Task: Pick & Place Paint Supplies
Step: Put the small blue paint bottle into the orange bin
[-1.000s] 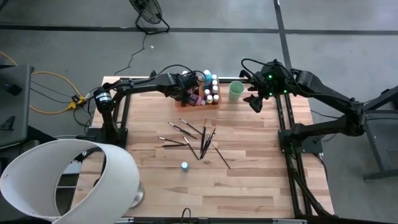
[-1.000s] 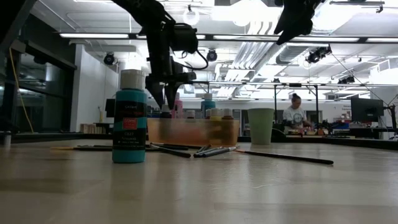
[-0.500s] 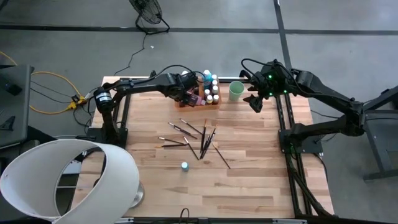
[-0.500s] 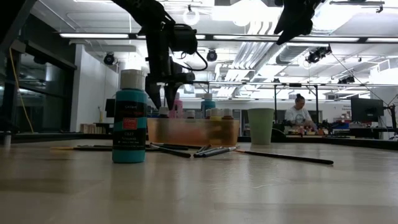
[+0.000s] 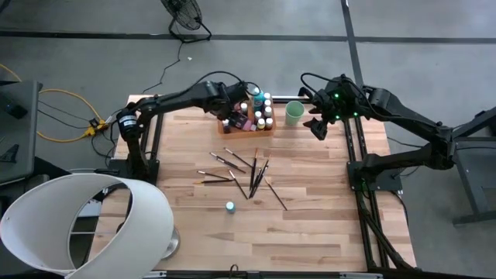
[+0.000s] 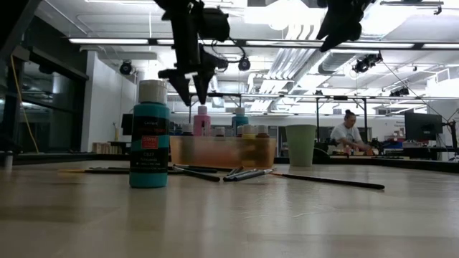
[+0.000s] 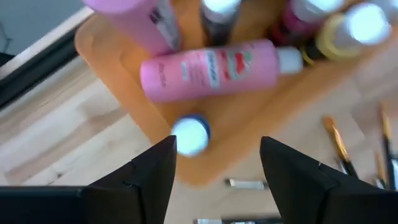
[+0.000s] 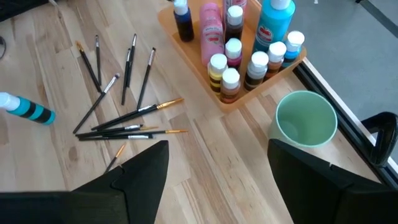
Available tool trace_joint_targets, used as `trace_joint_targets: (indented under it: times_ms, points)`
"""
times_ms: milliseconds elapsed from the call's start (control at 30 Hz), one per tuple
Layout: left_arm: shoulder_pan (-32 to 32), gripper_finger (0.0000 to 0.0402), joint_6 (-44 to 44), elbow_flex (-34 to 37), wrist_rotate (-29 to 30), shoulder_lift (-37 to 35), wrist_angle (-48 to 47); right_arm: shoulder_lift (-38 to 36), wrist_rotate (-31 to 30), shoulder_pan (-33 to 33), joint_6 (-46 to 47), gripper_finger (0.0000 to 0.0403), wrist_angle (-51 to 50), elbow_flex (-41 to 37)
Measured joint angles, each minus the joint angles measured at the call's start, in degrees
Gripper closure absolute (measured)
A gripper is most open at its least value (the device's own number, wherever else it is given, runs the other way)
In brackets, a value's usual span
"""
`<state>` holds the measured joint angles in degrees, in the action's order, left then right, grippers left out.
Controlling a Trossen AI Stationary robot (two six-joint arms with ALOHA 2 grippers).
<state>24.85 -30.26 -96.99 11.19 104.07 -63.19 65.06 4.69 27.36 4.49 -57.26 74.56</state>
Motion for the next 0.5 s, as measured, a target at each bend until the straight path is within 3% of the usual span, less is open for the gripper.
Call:
trace_joint_targets:
  times_ms: [267, 500]
  points:
    - [-7.88, 0.0174, 12.49, -2.77, -6.66, -1.69, -9.77, 0.0, -0.02, -0.01, -0.11, 0.0136, -2.91, 0.0]
    - [-18.99, 0.0174, 20.05, -2.75, -7.39, -3.98, -11.96, -0.06, 0.97, 0.01, -2.24, 0.0136, -4.31, -0.19]
